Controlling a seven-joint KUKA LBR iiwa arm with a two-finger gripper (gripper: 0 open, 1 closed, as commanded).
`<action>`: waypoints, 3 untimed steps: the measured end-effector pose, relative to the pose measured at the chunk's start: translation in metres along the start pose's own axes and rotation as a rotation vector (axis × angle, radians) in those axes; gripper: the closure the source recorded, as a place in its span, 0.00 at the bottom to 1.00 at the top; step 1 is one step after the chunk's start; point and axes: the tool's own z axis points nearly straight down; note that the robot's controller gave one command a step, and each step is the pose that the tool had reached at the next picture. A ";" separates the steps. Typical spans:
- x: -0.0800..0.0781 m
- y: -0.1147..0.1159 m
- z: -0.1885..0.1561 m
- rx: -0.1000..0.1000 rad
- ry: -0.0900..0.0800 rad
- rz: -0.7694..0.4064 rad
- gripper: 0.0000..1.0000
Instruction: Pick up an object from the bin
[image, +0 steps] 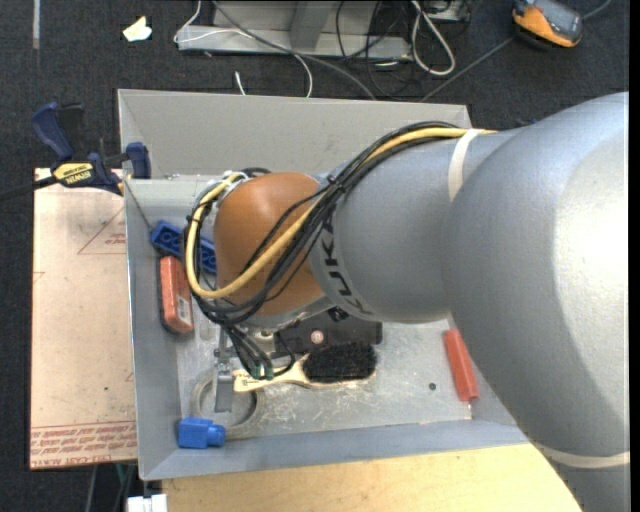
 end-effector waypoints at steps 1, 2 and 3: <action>-0.002 -0.001 -0.004 -0.002 -0.007 0.005 0.00; -0.024 -0.068 0.058 -0.003 -0.006 0.166 0.00; -0.024 -0.088 0.064 -0.008 -0.014 -0.031 0.00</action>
Offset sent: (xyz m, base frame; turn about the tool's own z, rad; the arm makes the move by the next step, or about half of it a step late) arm 0.0258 -0.0756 -0.0644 0.1843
